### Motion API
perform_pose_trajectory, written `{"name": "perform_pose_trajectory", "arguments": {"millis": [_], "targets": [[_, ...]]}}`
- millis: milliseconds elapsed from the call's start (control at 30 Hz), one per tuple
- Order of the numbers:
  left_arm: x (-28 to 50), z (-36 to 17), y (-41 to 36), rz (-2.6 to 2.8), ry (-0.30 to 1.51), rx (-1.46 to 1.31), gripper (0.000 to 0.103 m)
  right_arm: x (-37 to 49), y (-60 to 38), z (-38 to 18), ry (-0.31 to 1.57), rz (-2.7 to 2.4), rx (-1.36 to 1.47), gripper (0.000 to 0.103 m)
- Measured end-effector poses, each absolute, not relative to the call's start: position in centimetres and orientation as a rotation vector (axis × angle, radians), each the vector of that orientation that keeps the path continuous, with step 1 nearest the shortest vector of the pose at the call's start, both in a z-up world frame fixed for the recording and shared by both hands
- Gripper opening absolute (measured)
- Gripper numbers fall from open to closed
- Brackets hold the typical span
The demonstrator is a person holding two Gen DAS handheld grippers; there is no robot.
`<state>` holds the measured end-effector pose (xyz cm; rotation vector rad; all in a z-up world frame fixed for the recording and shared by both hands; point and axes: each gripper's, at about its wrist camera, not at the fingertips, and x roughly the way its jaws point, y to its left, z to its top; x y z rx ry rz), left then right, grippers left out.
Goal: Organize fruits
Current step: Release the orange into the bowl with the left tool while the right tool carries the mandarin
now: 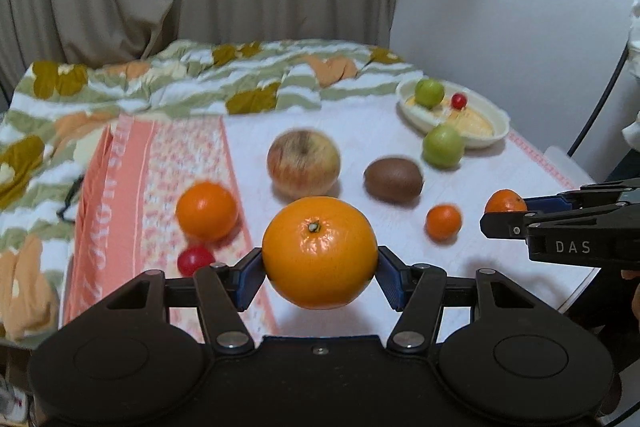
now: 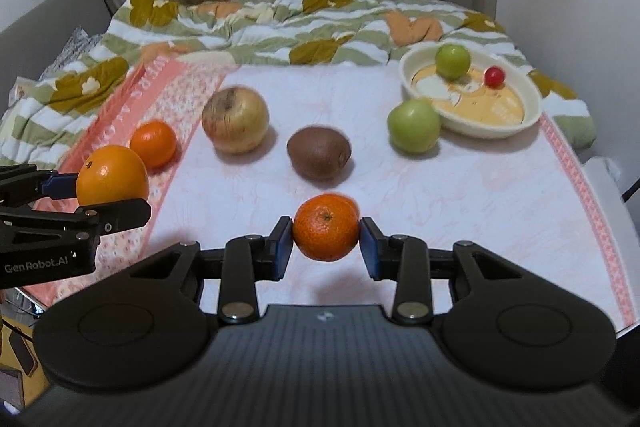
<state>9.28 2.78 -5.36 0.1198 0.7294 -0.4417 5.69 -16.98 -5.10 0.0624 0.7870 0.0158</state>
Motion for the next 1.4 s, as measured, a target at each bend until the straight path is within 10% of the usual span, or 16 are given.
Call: {"name": "perform_pose_trajectory", "arguments": {"millis": [1400], "targets": [[19.2, 1.3, -21.1, -0.293, 0.610, 0.086, 0.063, 18.6, -43.0, 1.9, 0.750, 0.142, -0.046, 0.051]]}}
